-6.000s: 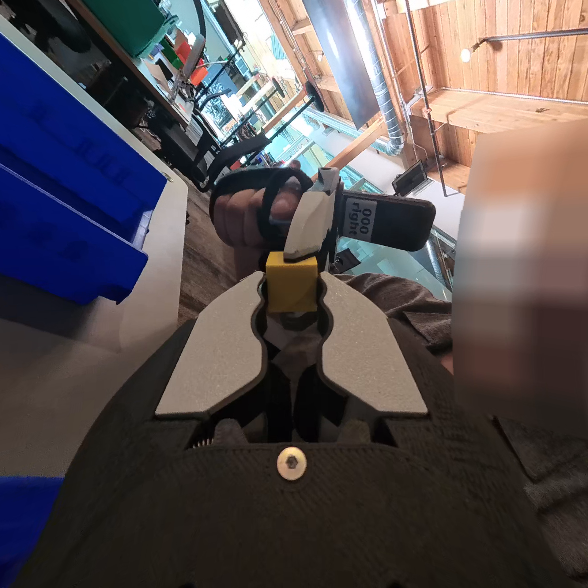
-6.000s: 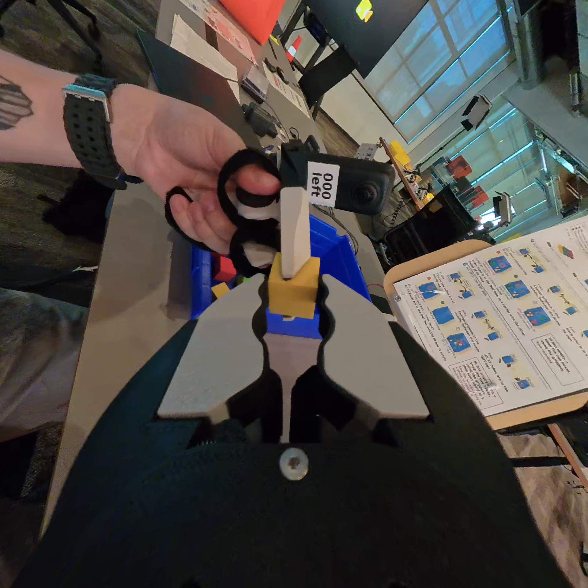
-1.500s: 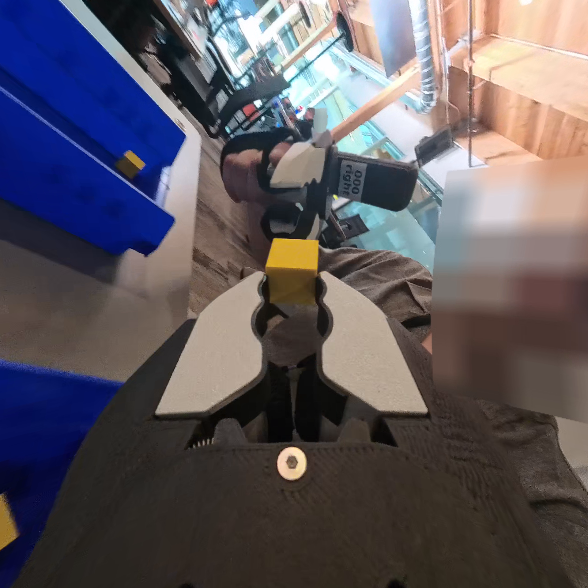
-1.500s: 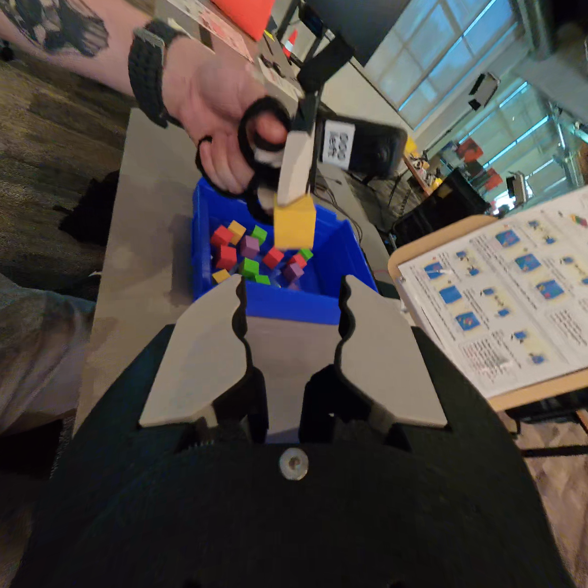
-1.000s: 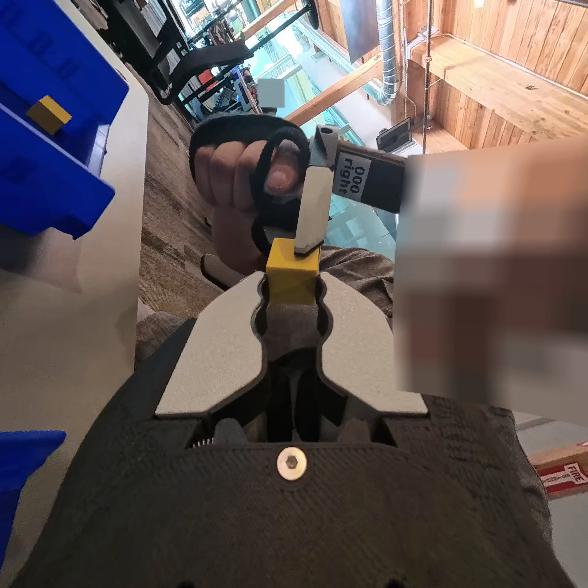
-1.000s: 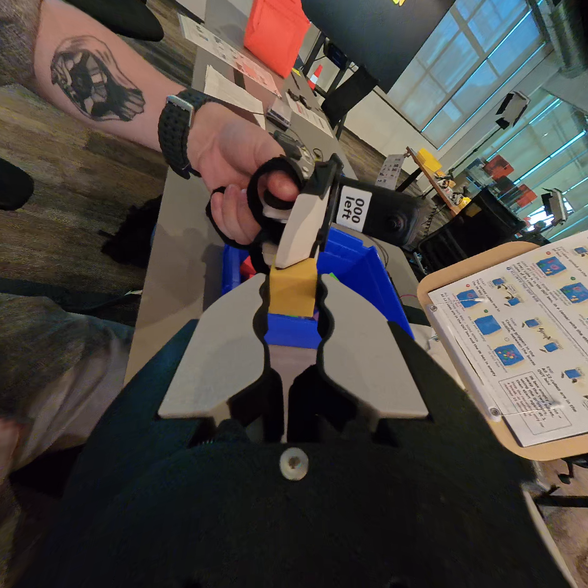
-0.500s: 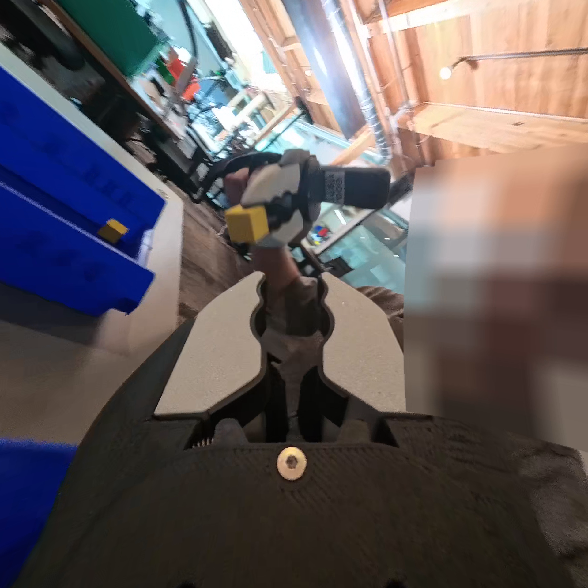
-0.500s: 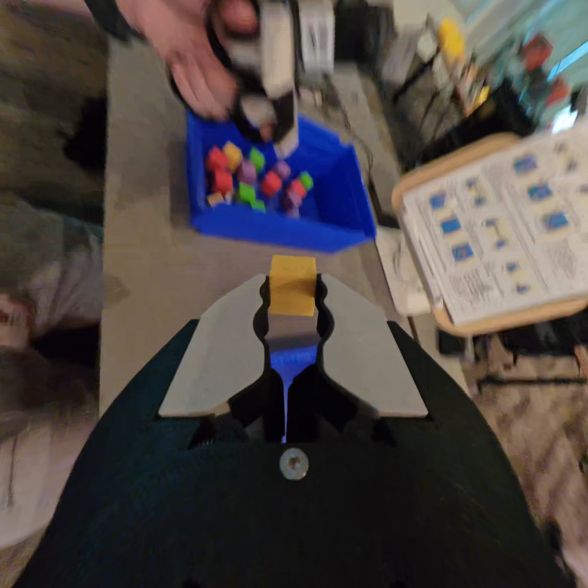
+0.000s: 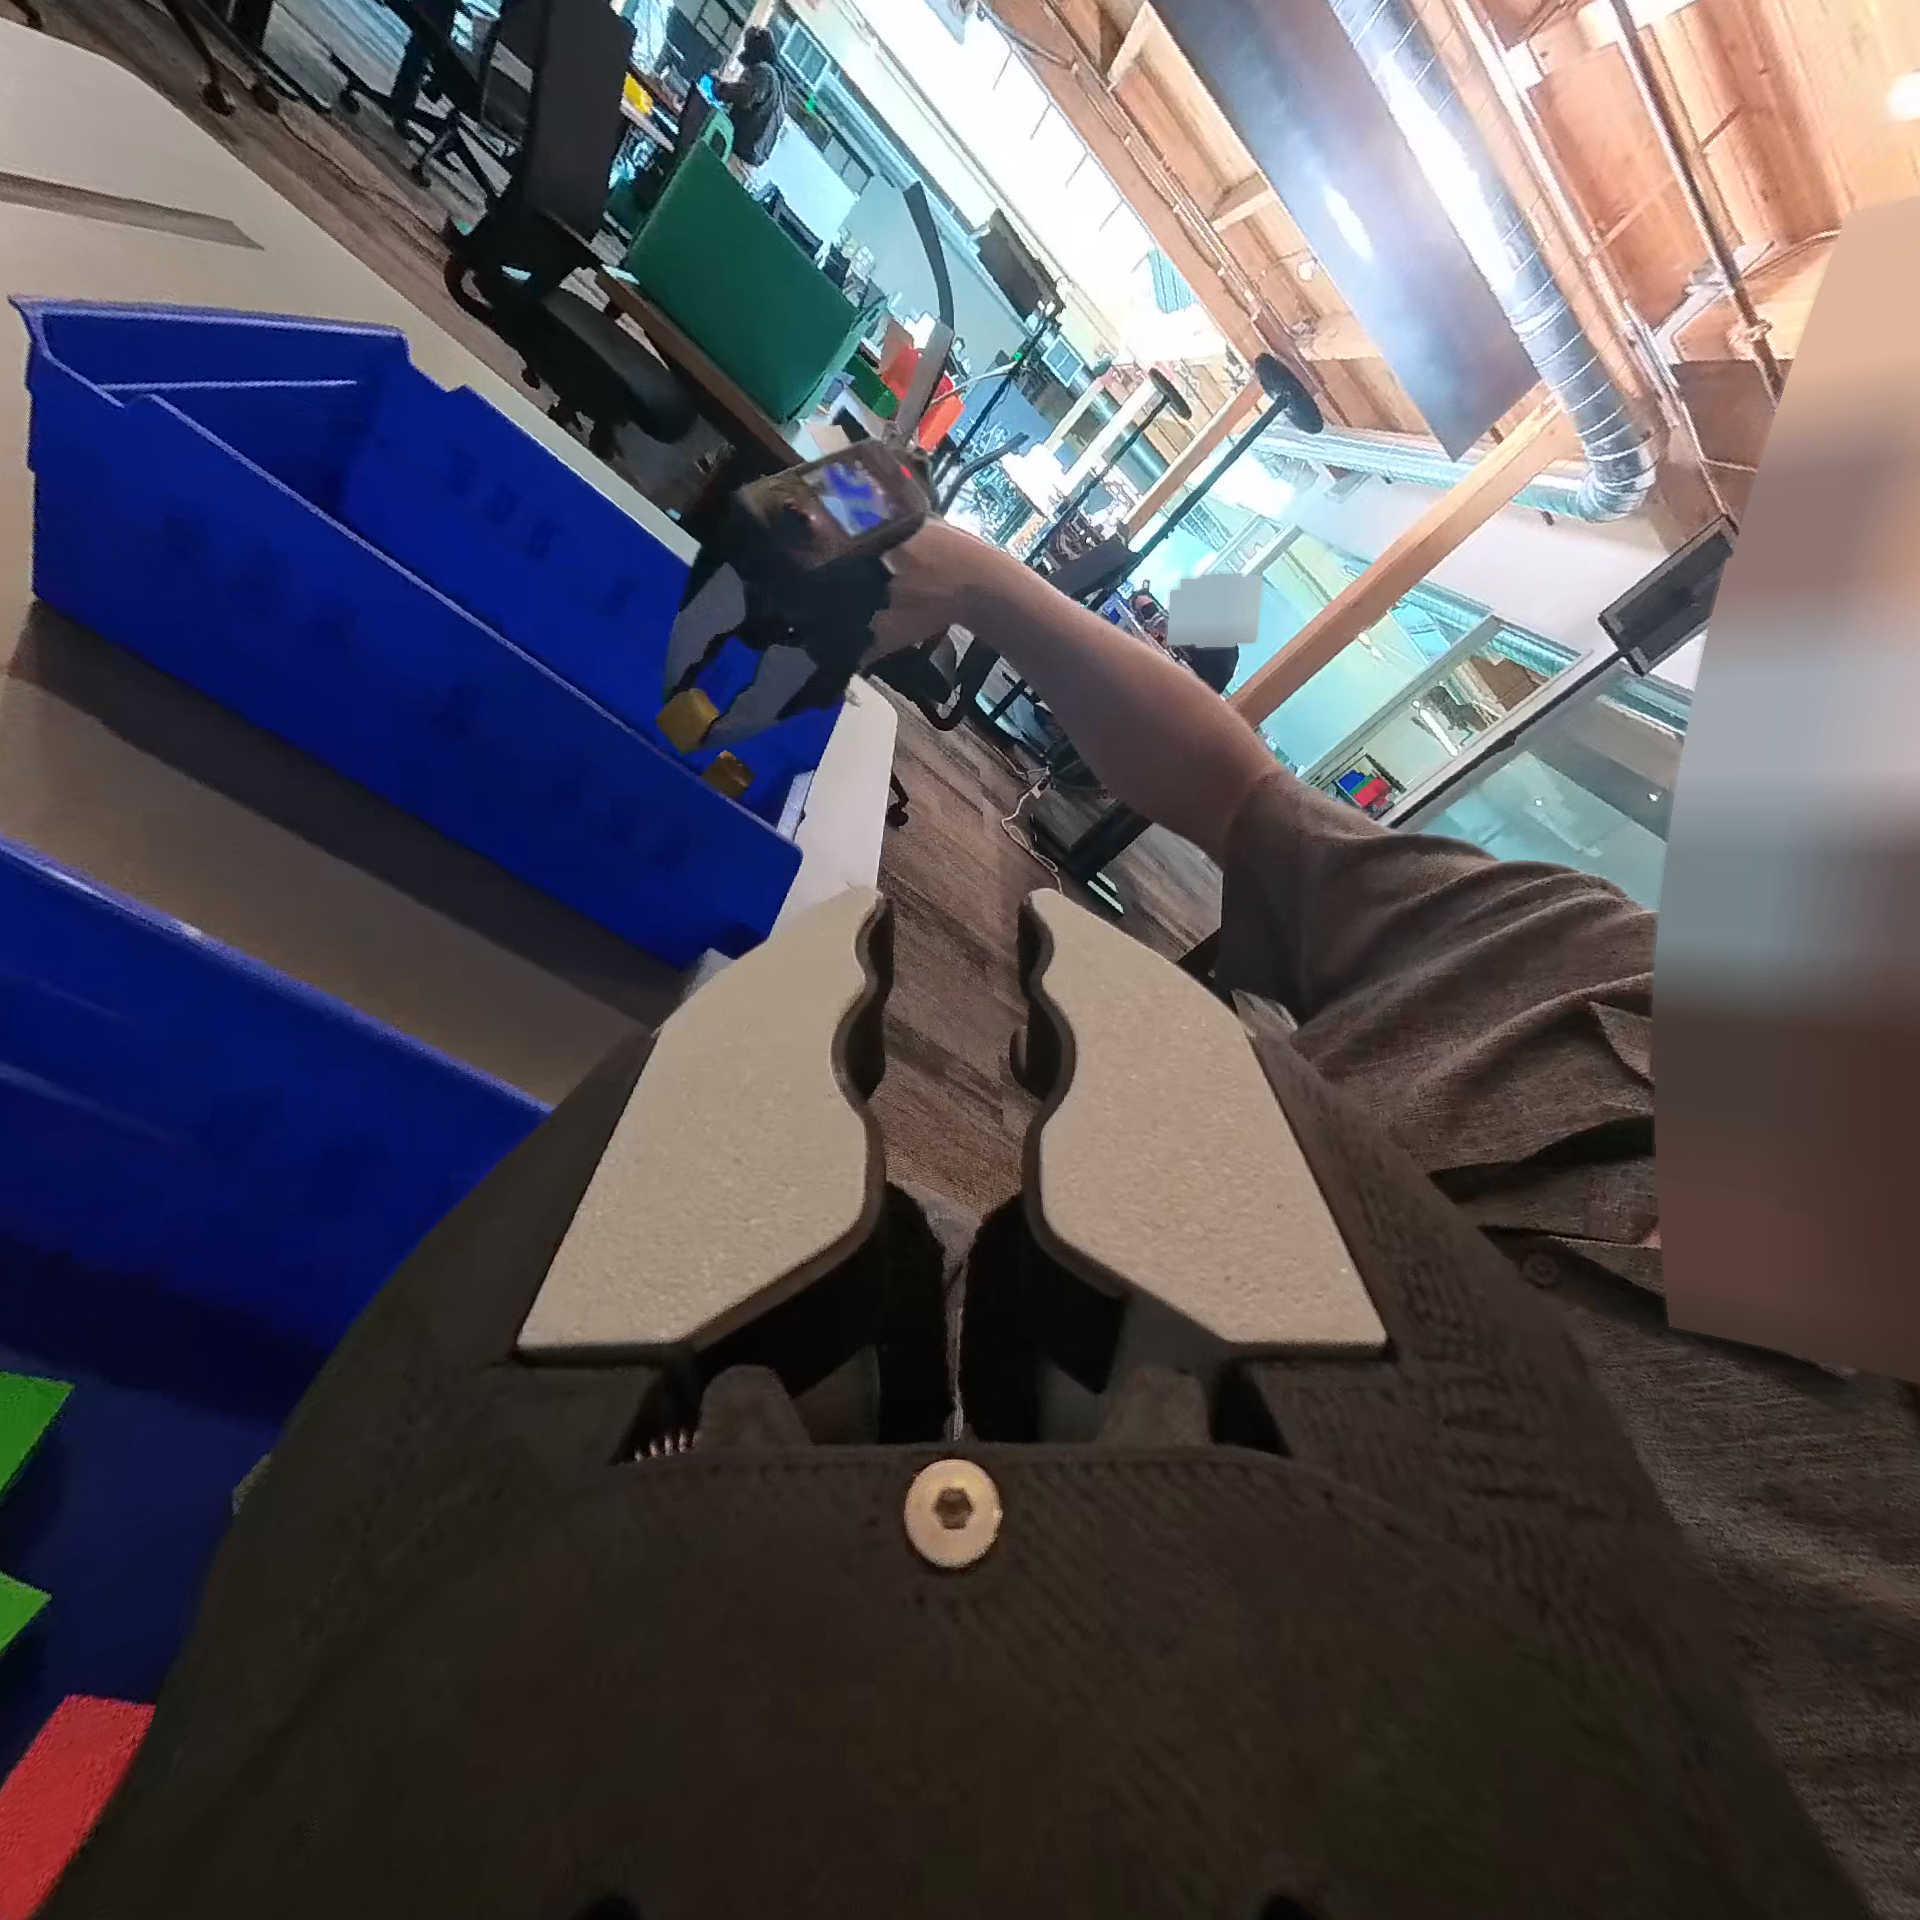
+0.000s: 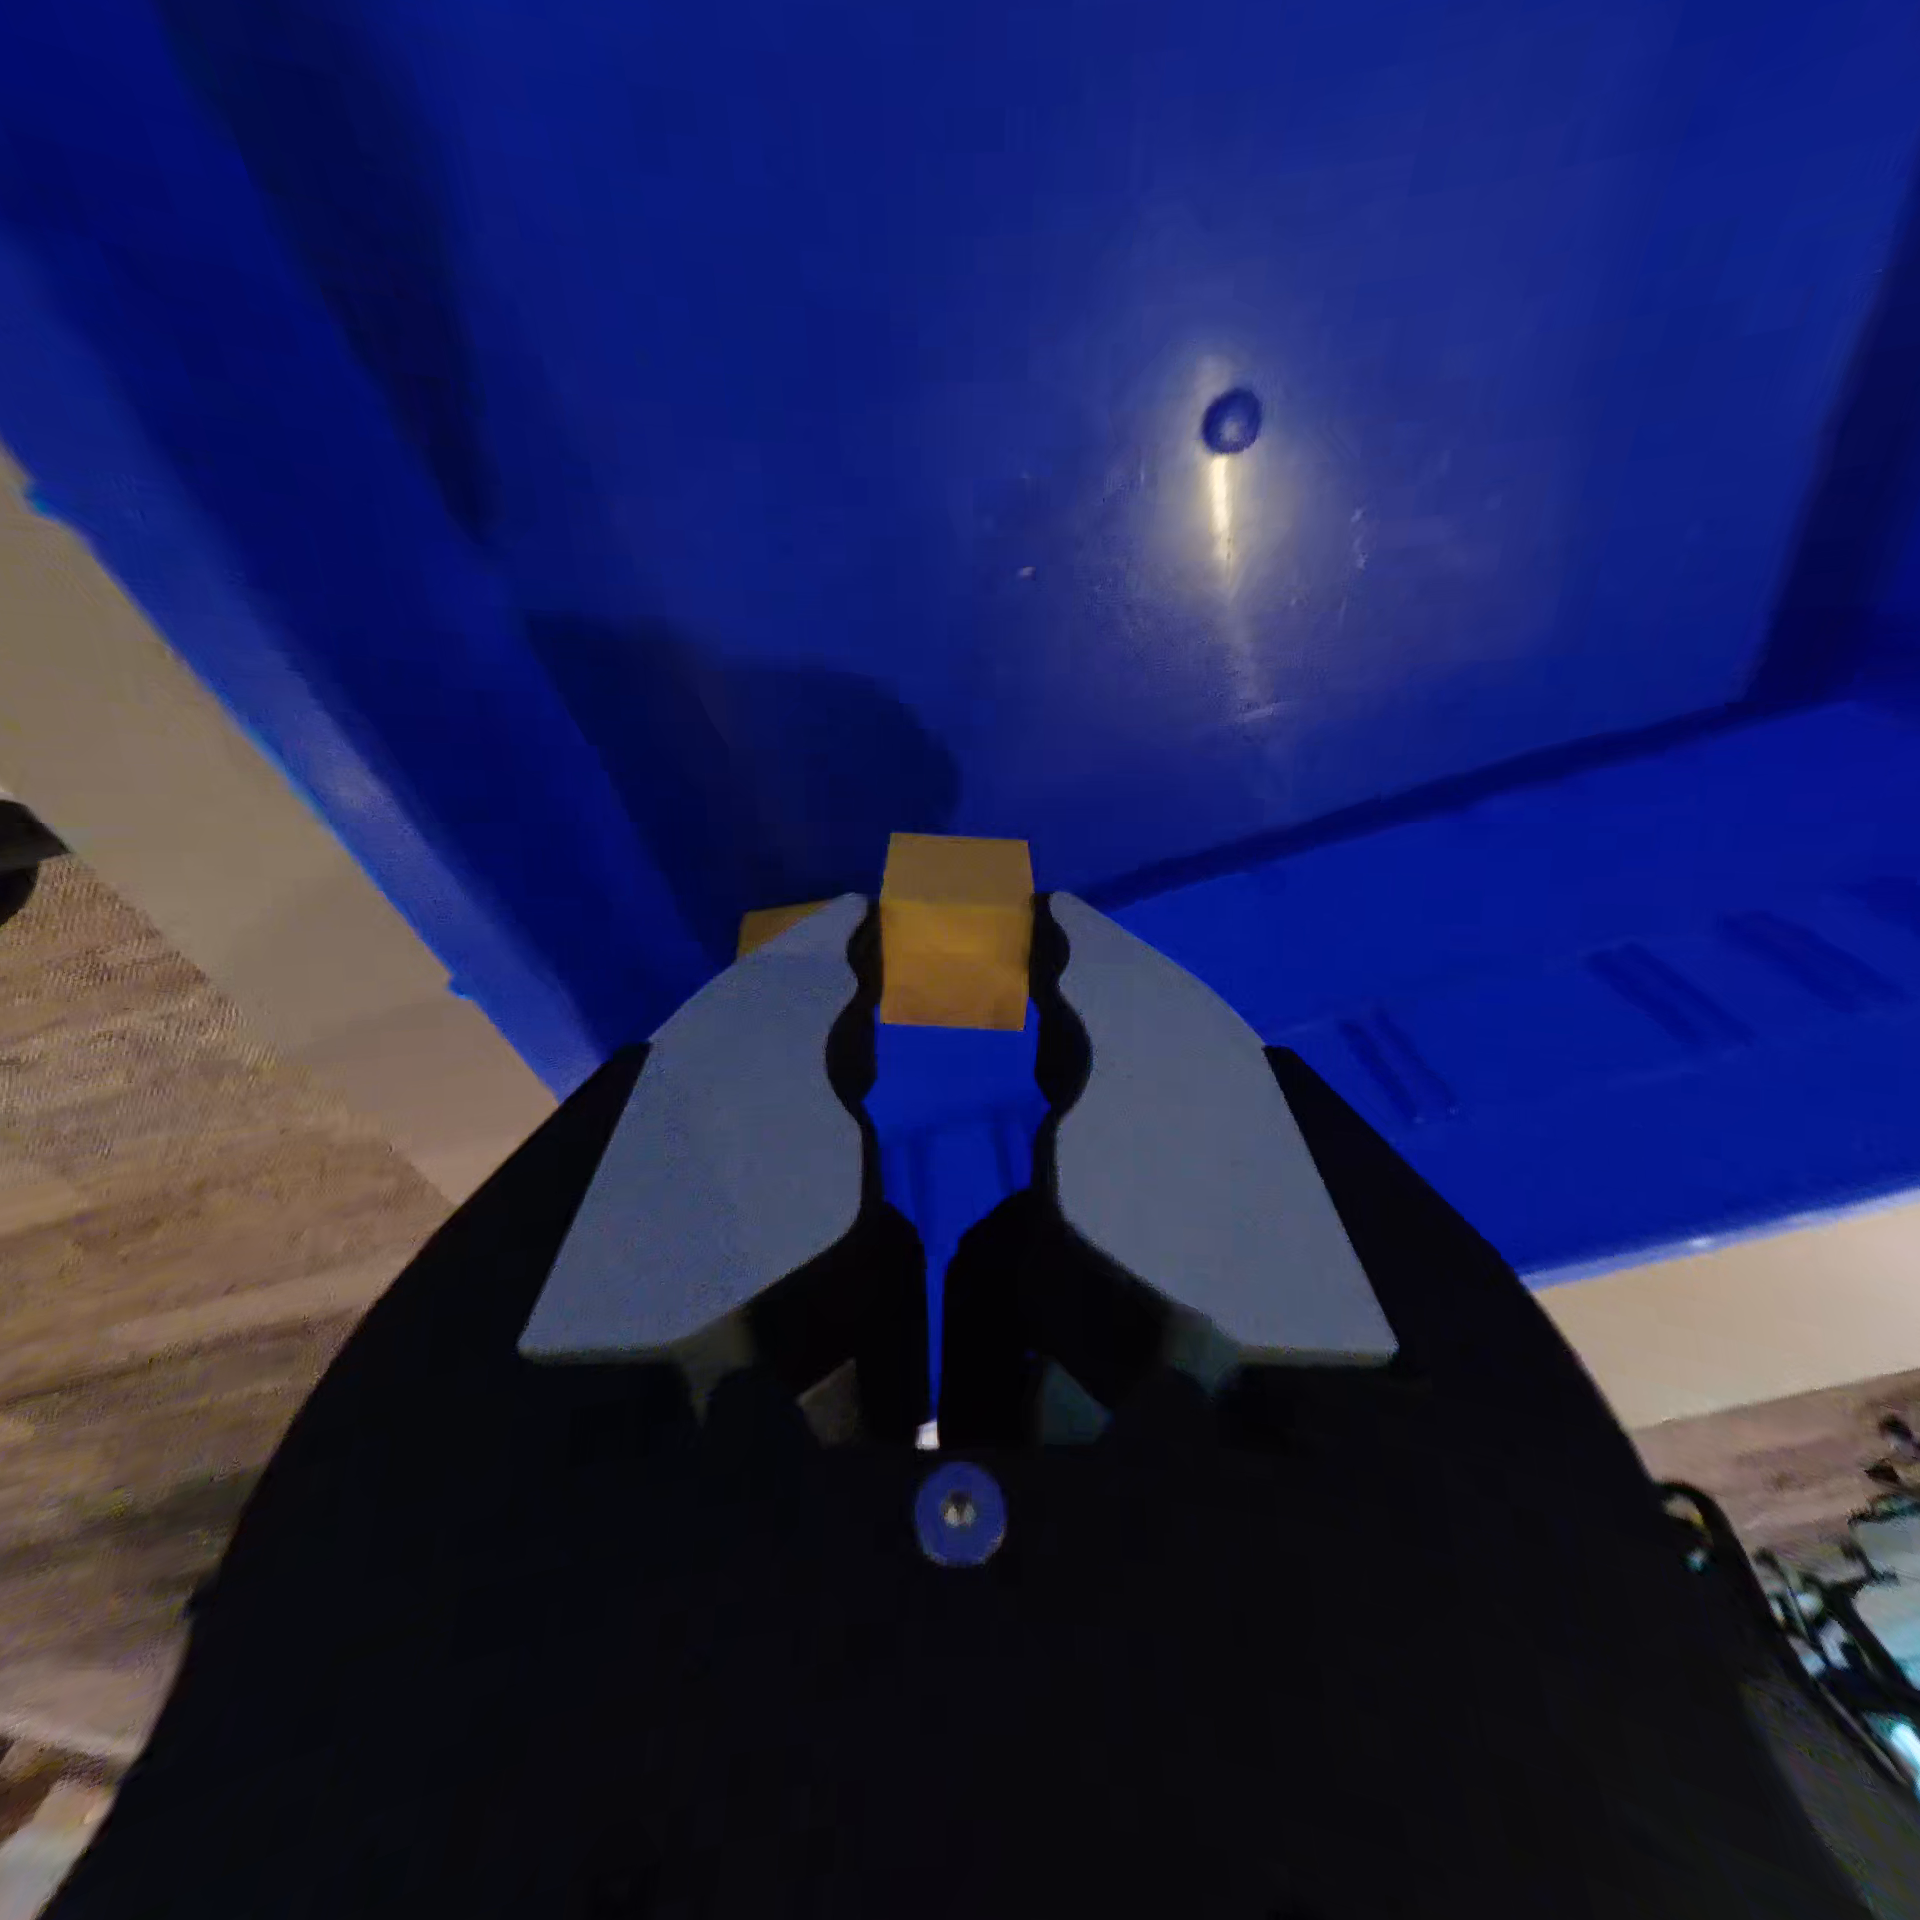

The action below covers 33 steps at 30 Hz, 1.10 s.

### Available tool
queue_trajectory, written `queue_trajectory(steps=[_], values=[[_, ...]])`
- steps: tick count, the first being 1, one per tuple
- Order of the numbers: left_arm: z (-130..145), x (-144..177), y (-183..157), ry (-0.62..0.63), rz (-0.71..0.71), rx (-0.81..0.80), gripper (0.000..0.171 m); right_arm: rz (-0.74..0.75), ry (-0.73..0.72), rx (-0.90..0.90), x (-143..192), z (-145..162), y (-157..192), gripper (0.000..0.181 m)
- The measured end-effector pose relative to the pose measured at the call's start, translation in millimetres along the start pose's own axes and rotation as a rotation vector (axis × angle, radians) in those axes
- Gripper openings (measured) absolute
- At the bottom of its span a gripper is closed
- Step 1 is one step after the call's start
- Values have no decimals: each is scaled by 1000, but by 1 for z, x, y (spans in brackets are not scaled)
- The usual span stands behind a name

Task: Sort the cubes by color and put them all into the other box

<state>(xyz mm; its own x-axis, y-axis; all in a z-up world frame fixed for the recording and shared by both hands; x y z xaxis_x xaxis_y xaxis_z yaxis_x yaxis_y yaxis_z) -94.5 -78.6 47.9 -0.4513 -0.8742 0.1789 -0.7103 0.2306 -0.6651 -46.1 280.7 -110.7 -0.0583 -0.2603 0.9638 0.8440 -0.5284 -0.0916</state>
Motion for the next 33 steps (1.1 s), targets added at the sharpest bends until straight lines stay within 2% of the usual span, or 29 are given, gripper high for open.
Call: queue_trajectory(steps=[6, 16, 22, 24, 27, 31, 33], values=[[0, 7, -6, 2, -14, -29, 22, -34, 120, 39, -20, 5, -1, 27], [3, 11, -7, 26, -22, -47, 22, -117, 236, 10, -24, 11, 0, 28], [3, 26, 7, 47, -163, -52, 26, -152, 240, -16, -18, 13, 3, 36], [6, 31, 19, 106, -259, -57, 30, -145, 206, -29, -9, 12, 2, 36], [19, 35, 48, 287, -466, -34, 35, -83, 116, -38, 14, 5, 2, 36], [62, 18, 83, 596, -674, 32, 42, 56, -93, -26, 52, -16, 6, 31], [81, 12, 99, 707, -786, 24, 43, 101, -168, -11, 63, -23, 13, 28]])
Point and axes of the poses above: each gripper's, where its closed fingertips meet, x back along the fingers, z out of its underside, y = z × x across the jaws, the point moved 2 cm from there along x, back along the fingers, and after that the axes turned 12 degrees about y, right-handed, at the moved point
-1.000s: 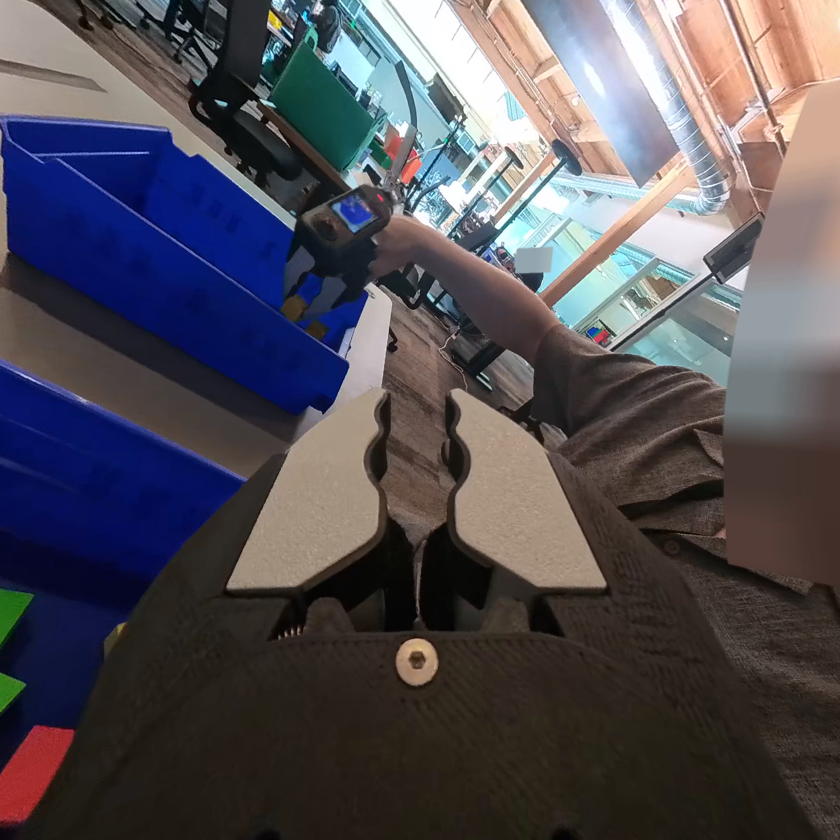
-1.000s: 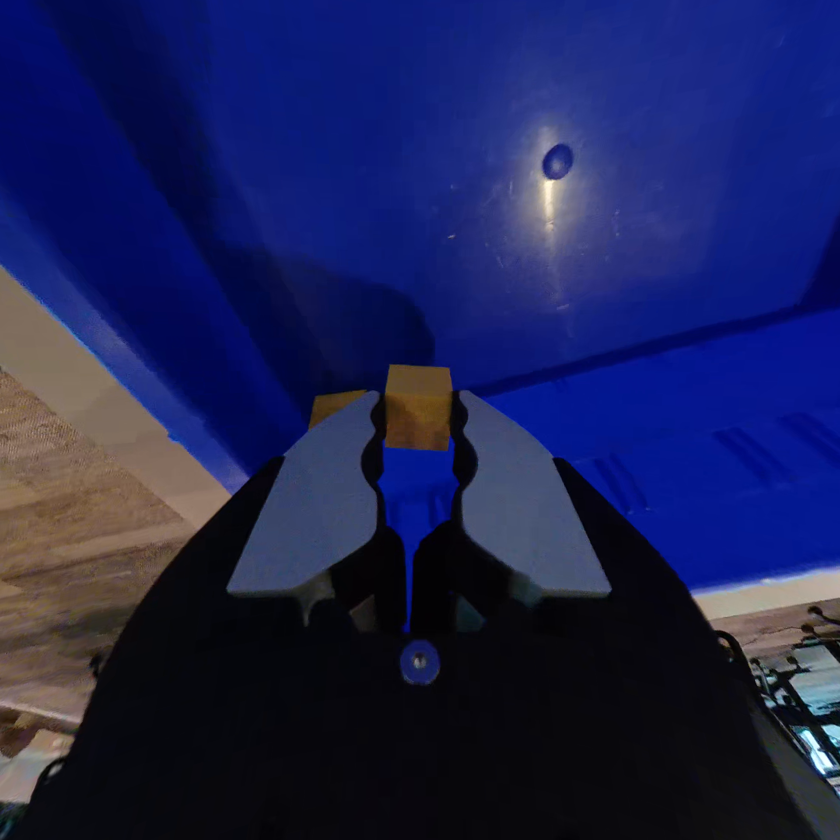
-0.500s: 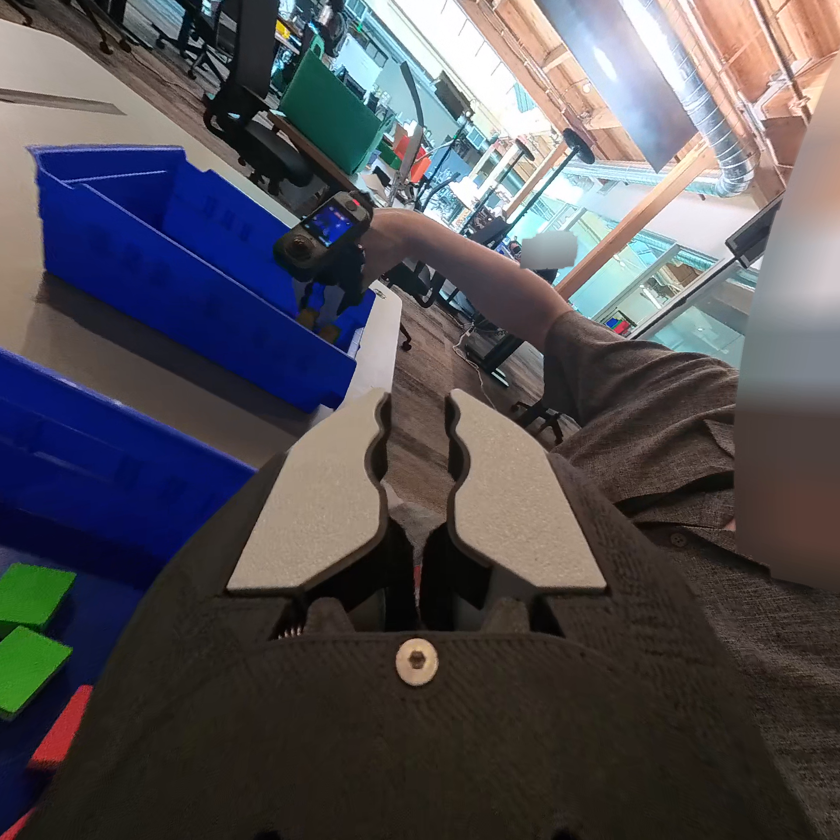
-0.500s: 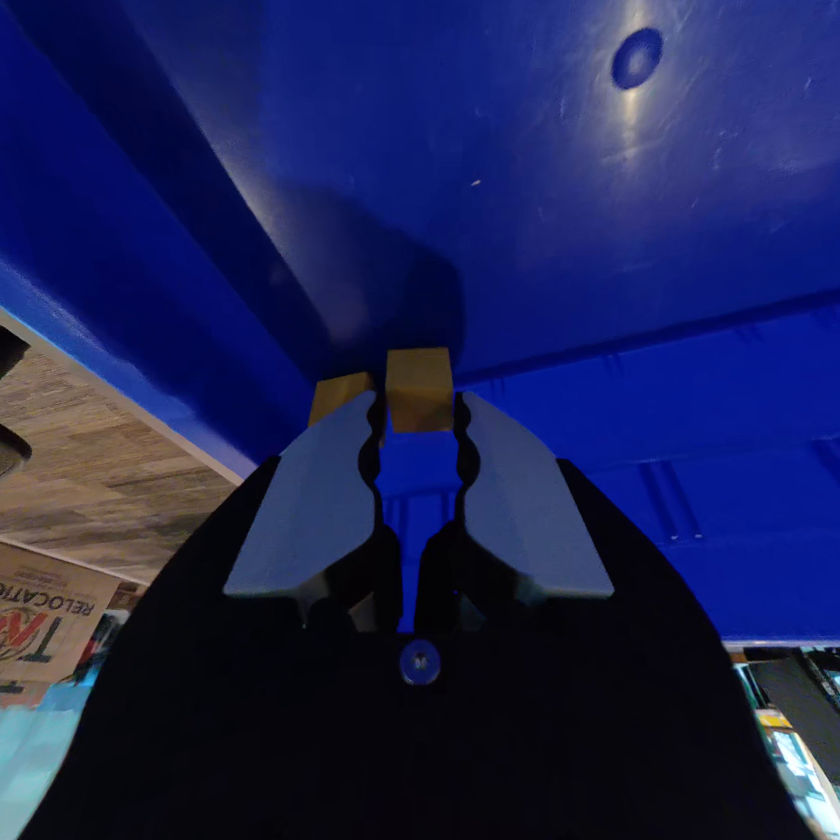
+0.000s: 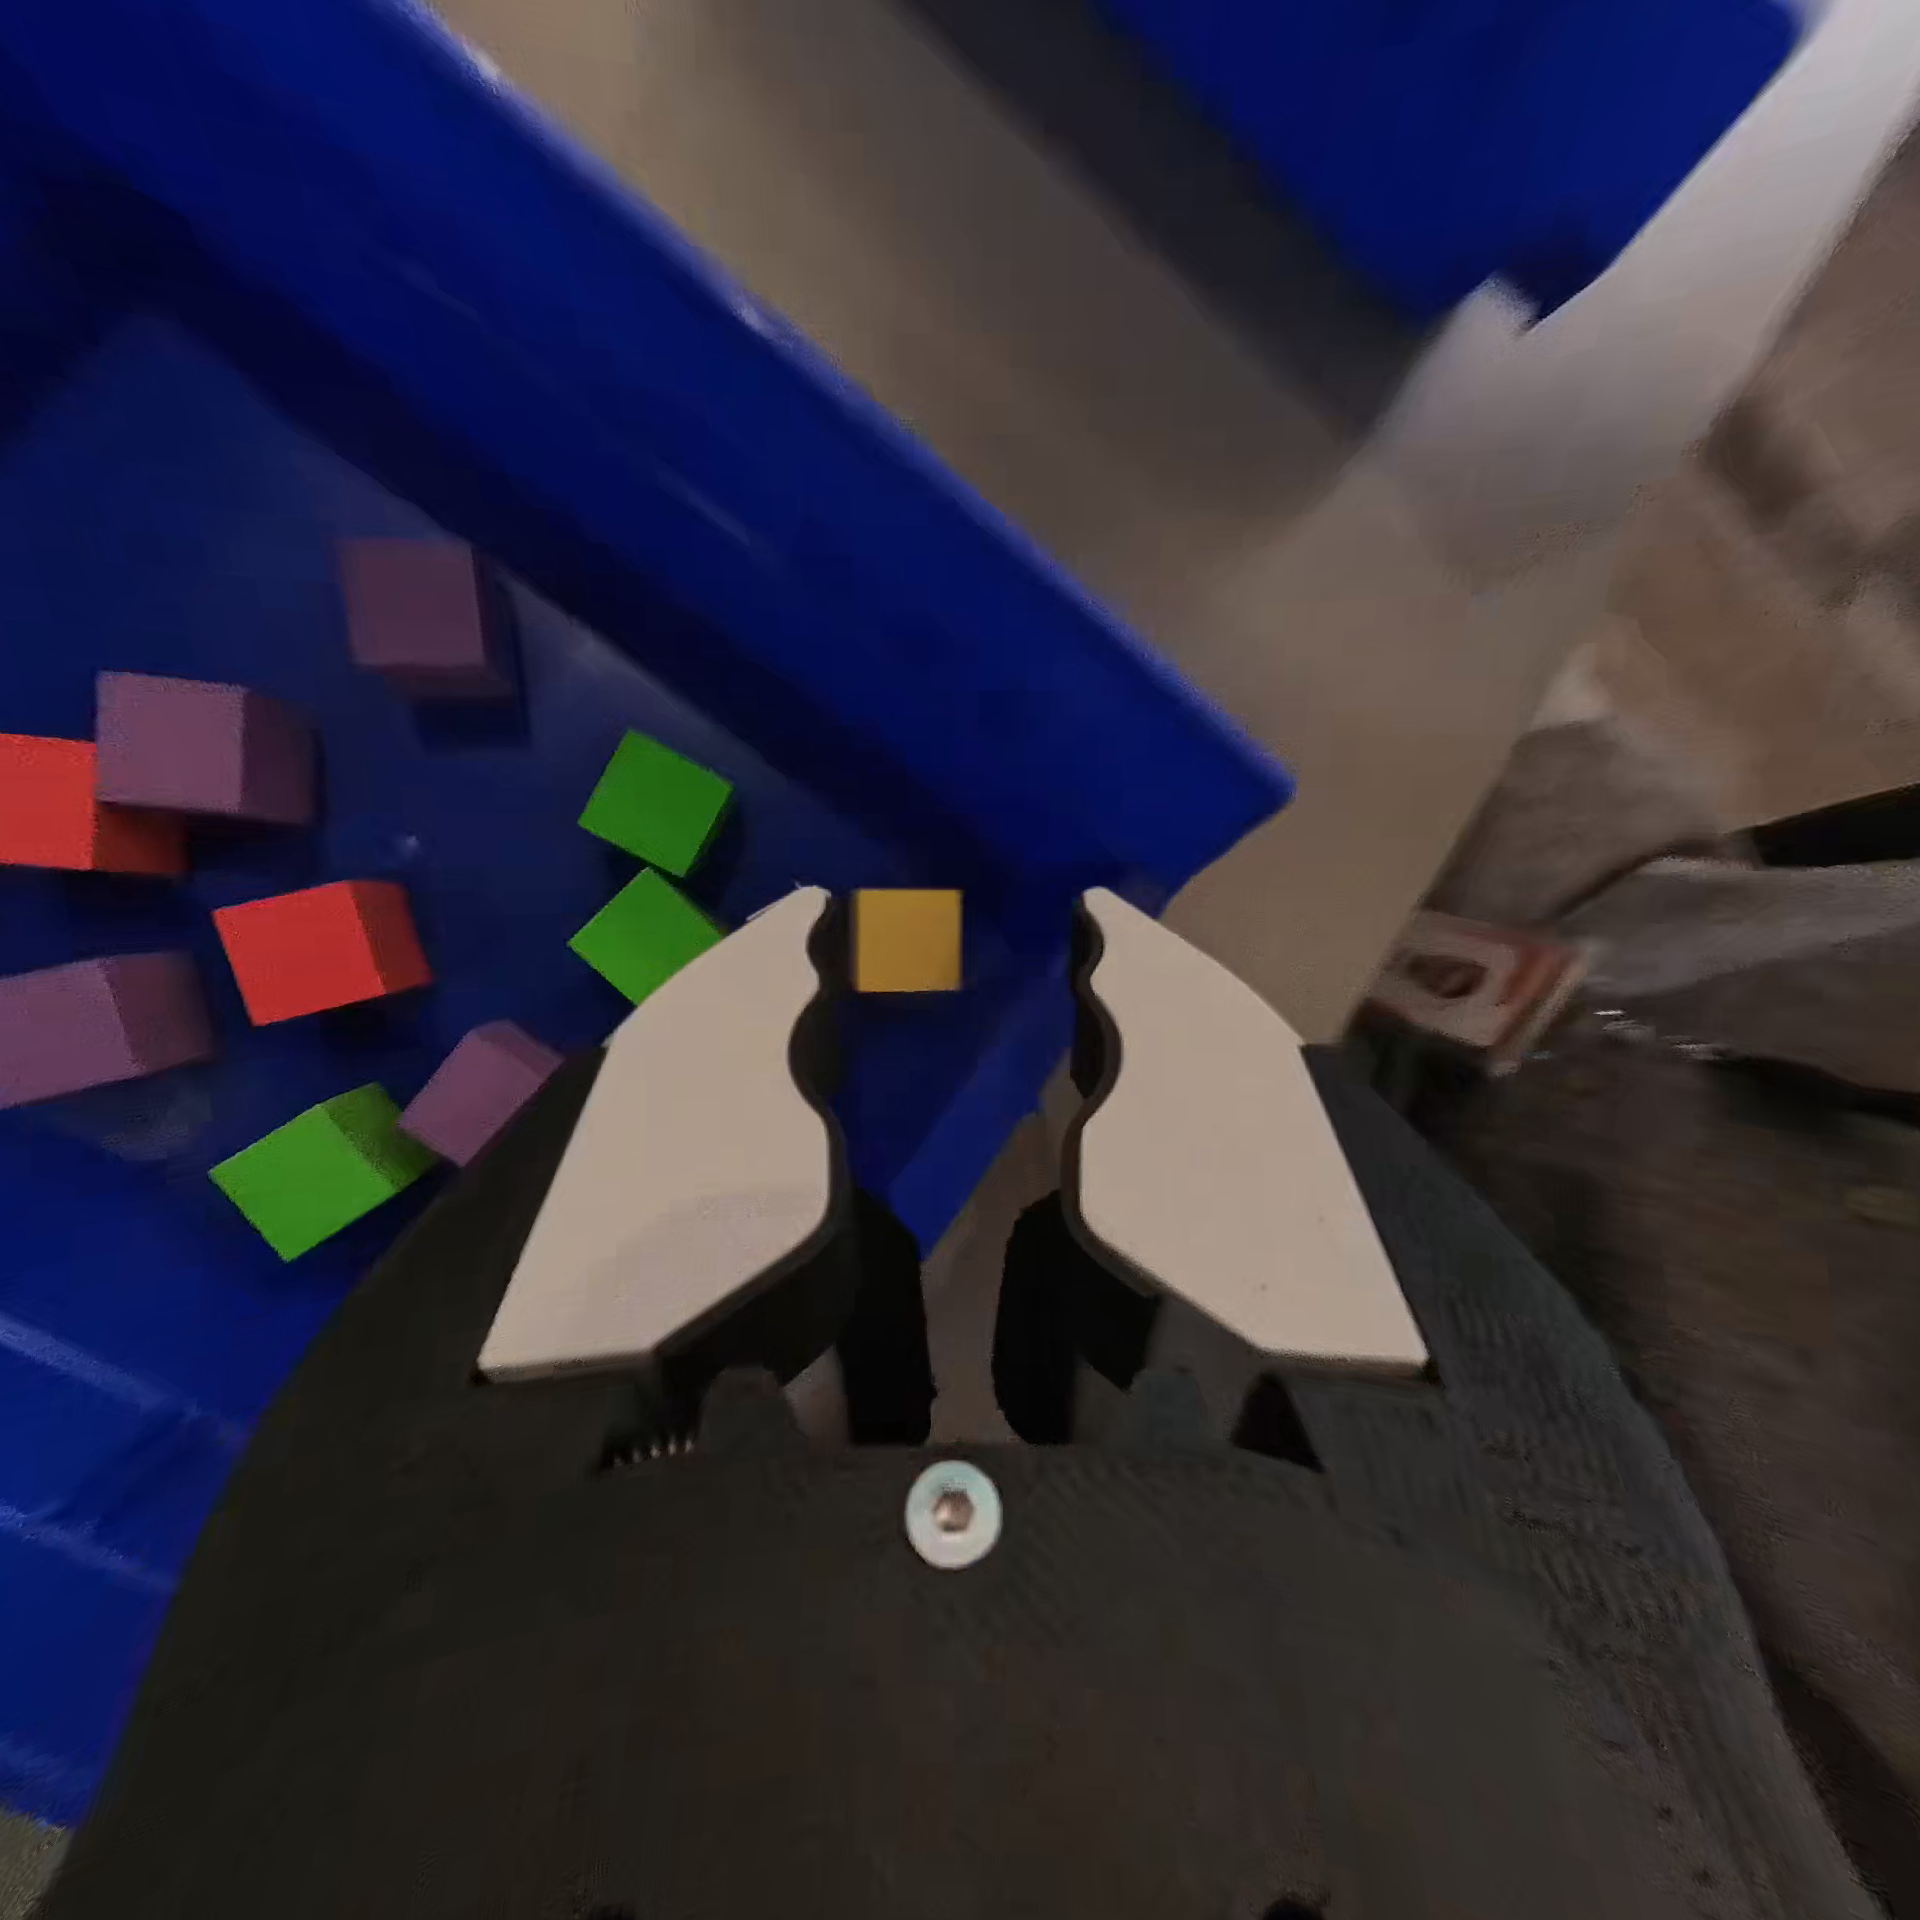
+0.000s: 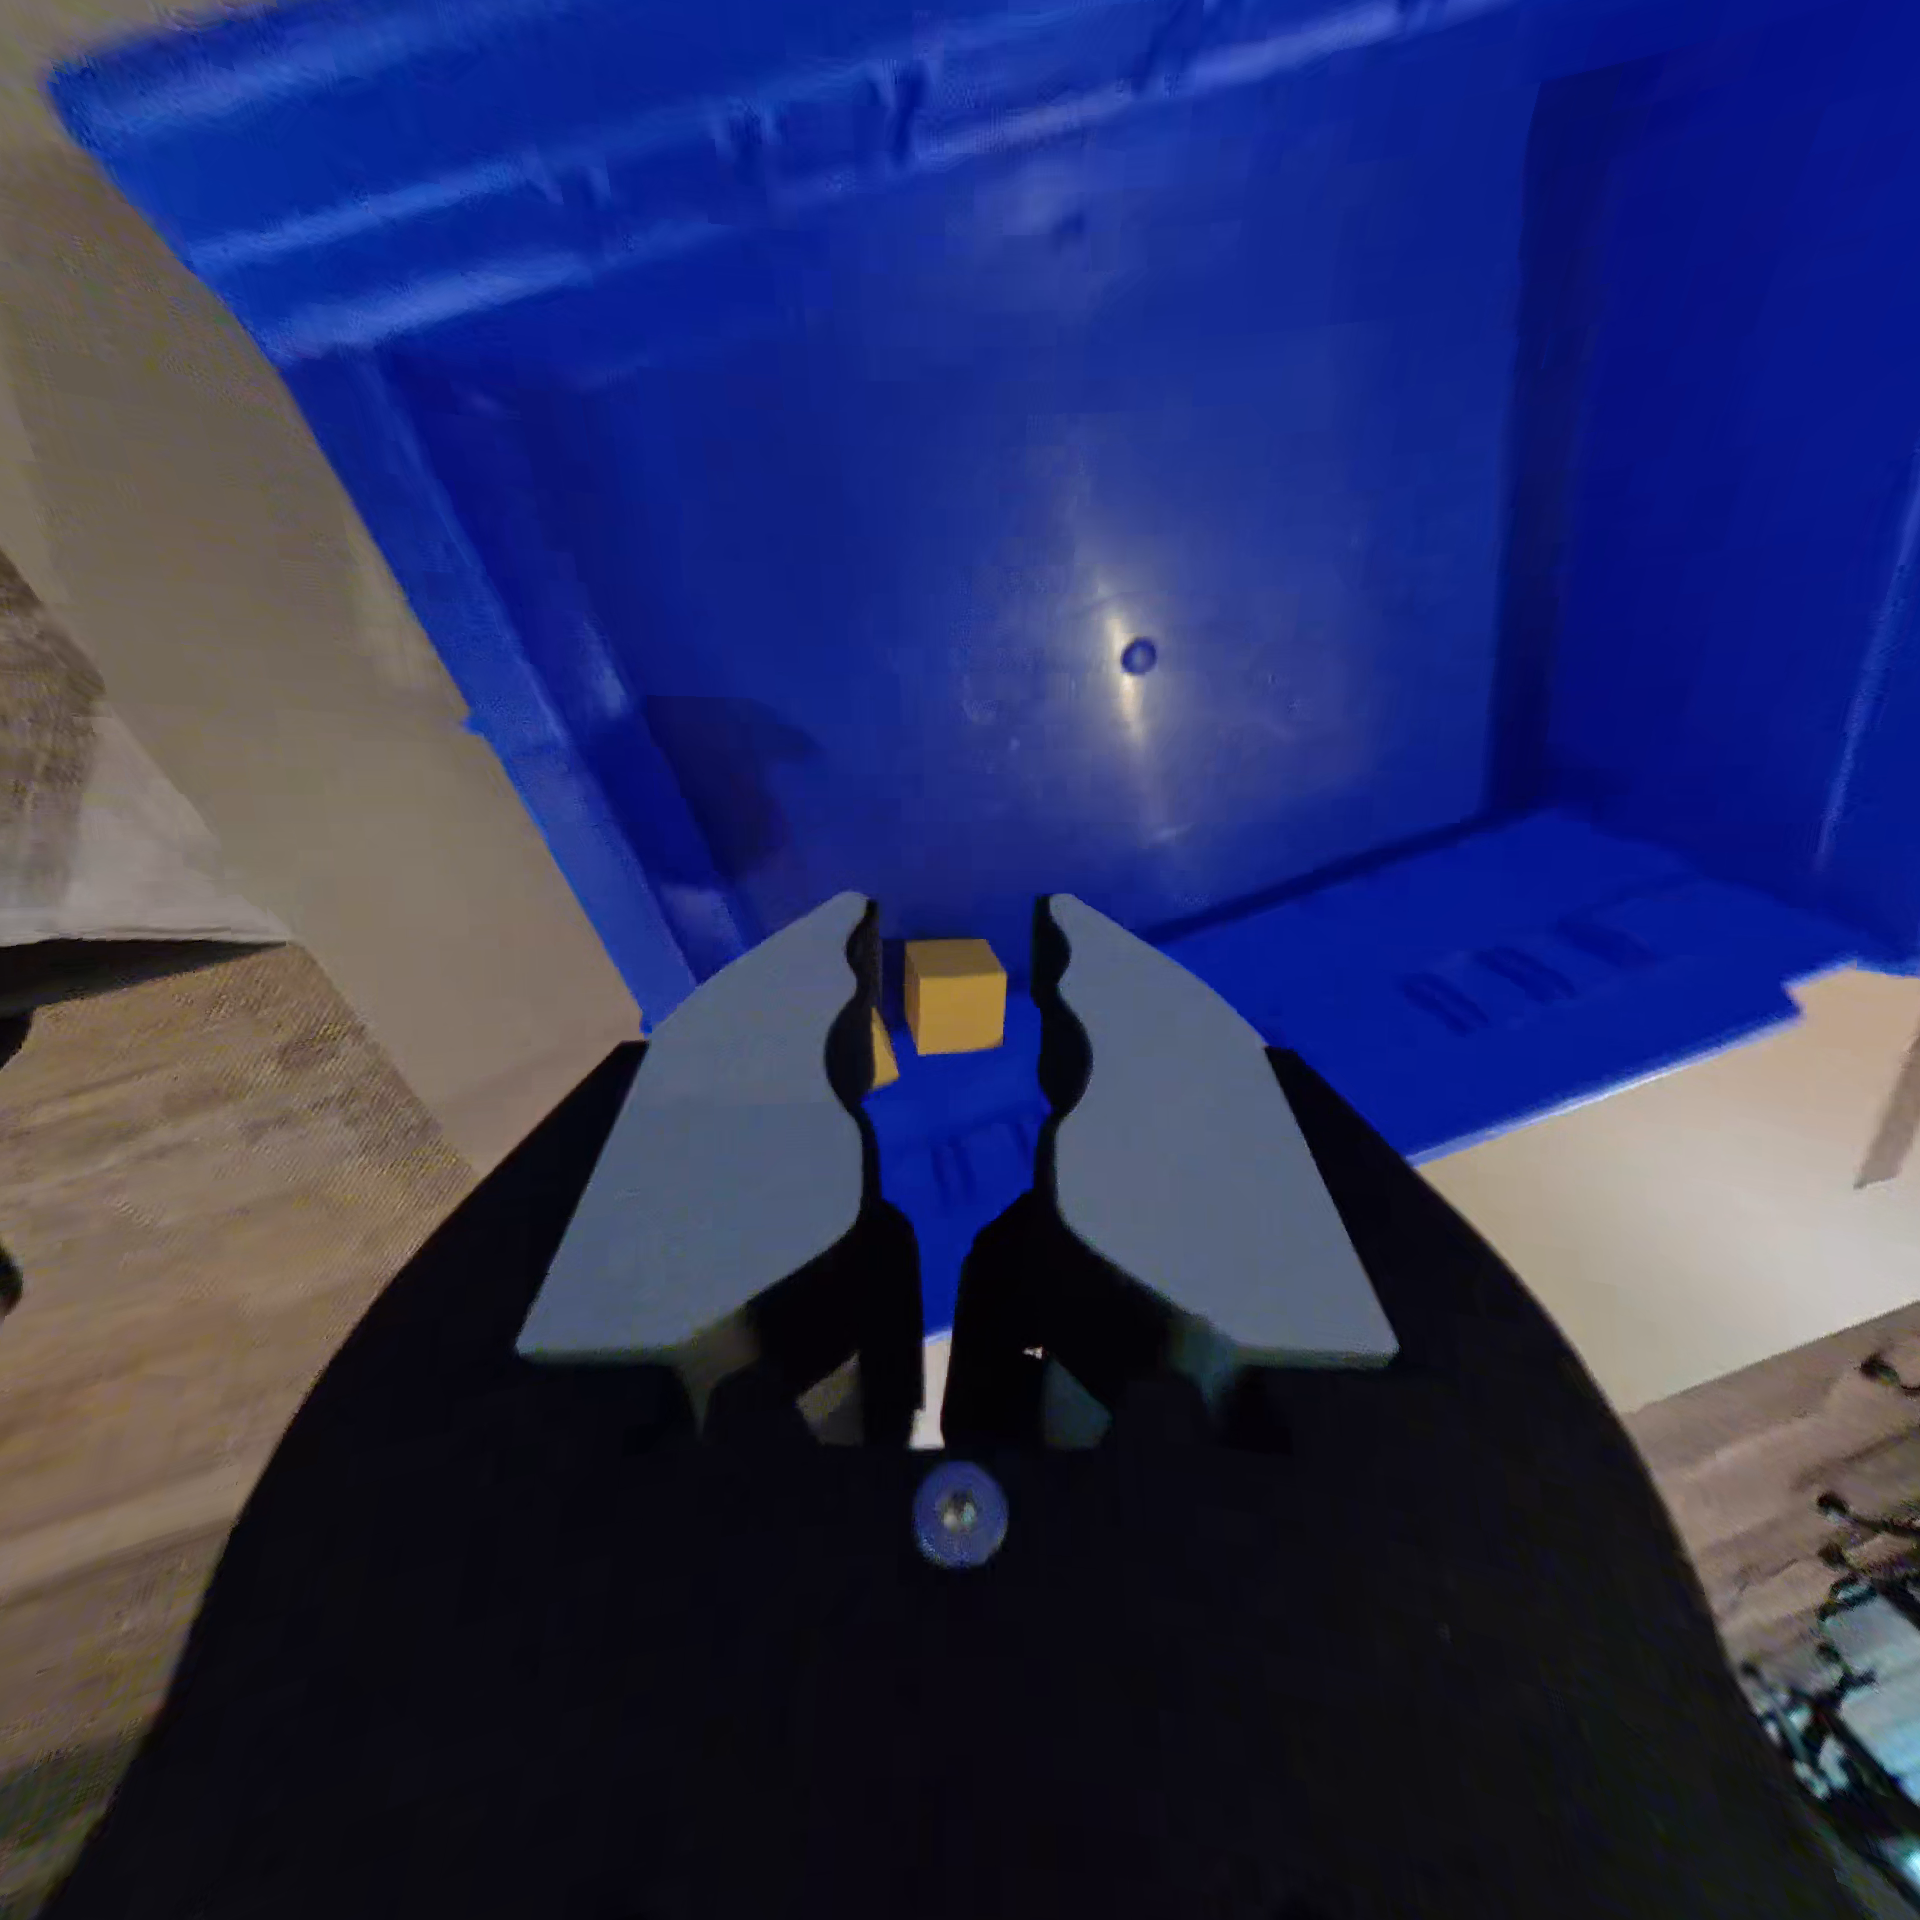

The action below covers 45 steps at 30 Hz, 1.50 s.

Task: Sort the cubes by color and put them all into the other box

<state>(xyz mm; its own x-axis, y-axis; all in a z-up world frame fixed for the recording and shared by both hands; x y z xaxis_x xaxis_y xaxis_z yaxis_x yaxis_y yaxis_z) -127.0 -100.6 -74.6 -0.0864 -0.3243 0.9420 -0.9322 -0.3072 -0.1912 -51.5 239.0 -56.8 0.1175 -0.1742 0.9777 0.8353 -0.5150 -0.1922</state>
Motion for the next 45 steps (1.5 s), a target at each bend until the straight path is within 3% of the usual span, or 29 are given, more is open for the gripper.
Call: queue_trajectory(steps=[5, 13, 17, 19, 22, 27, 32, 34, 38, 45], values=[[8, -36, 7, 174, -99, 13, 47, 56, -71, 26, 7, -7, 9, 25], [16, -49, 17, 297, -166, 48, 47, 92, -160, 32, 15, -10, 17, 25], [21, -55, 16, 344, -134, 57, 29, 105, -184, 31, 16, -11, 18, 24], [20, -55, 16, 332, -117, 71, 29, 120, -206, 34, 19, -14, 19, 24], [12, -45, 15, 217, -31, 123, 28, 166, -267, 52, 28, -24, 23, 24], [-16, 12, -7, -177, 359, 206, 28, 267, -464, 113, 56, -56, 35, 27], [-35, 78, -42, -510, 790, 163, 28, 375, -719, 189, 96, -107, 60, 36], [-39, 91, -54, -575, 895, 141, 27, 401, -813, 201, 113, -130, 71, 43], [-47, 100, -71, -633, 971, 117, 27, 430, -960, 230, 142, -169, 92, 44], [-61, 99, -89, -667, 998, 106, 27, 443, -1007, 274, 156, -210, 109, 44]])
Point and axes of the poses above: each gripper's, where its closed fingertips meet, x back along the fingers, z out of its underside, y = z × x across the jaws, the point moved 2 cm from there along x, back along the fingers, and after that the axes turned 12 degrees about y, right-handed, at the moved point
